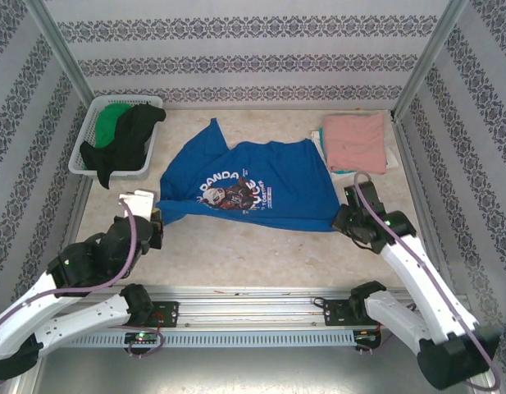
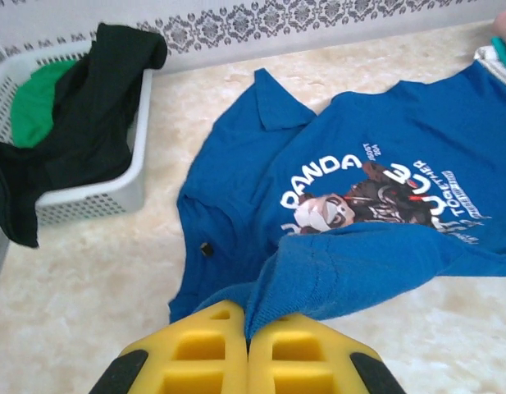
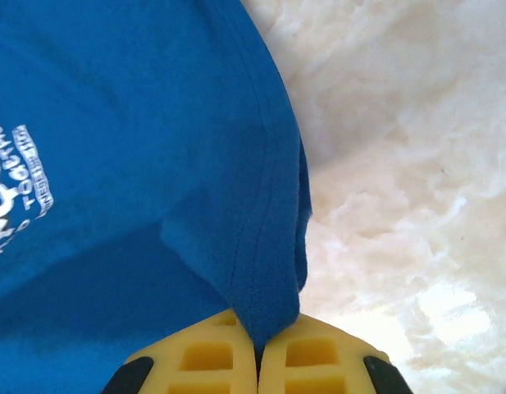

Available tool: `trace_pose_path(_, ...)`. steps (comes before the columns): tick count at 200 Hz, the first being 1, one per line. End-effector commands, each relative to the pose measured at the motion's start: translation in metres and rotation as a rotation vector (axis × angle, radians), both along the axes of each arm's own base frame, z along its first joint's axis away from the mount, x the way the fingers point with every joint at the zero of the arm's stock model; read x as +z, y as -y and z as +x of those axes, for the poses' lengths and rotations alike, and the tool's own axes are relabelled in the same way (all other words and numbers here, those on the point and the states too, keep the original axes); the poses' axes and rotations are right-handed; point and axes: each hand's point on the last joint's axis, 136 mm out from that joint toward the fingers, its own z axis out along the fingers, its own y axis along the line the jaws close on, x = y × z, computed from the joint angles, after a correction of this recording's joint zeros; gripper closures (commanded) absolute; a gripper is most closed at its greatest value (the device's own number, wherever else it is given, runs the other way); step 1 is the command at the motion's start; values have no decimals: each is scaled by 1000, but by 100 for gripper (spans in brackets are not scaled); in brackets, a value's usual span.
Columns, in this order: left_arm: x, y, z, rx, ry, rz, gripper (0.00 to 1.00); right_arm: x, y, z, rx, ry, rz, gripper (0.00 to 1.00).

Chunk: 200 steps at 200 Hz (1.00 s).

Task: Fold and stack the t-shirts

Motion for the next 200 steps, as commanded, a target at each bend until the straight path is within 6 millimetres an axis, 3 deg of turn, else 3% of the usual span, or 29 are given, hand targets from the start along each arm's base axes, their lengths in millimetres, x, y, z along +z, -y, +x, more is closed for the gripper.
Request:
trace_pose_path(1, -1, 9, 31, 24, 17, 118, 100, 1, -10, 40, 37, 18, -10, 100)
trace_pose_path(29, -32, 15, 73, 2, -134, -18, 100, -6, -18, 79, 67, -12, -28, 100)
trace_pose_path(50, -56, 17, 102, 5, -202, -45, 100, -23, -28, 106, 104, -61, -28, 100)
trace_pose_path(87, -113, 13, 139, 14, -363, -108, 100, -58, -16, 126, 92, -151, -90, 98)
trace_pose_path(110, -133, 4, 162, 44, -421, -122, 100, -70, -9, 142, 93, -179, -123, 94)
trace_pose_path(133, -148, 3, 178, 37, -472, -140, 100, -66, -16, 160, 162, -178, -152, 81)
trace_pose_path(150, -156, 8, 183, 16, -504, -150, 100, -45, -26, 180, 247, -129, -220, 66)
trace_pose_path(151, -156, 8, 184, 17, -504, -151, 100, -44, -27, 181, 256, -123, -226, 61)
trace_pose_path(157, -158, 8, 185, 16, -510, -151, 100, -35, -30, 189, 280, -94, -257, 53)
trace_pose_path(165, -160, 10, 186, 13, -515, -151, 100, -28, -34, 198, 300, -62, -291, 49)
trace_pose_path(181, -161, 9, 188, 16, -517, -147, 100, -22, -35, 223, 312, -19, -331, 45)
trace_pose_path(200, -165, 10, 192, 10, -523, -150, 100, -34, -33, 252, 322, -54, -308, 51)
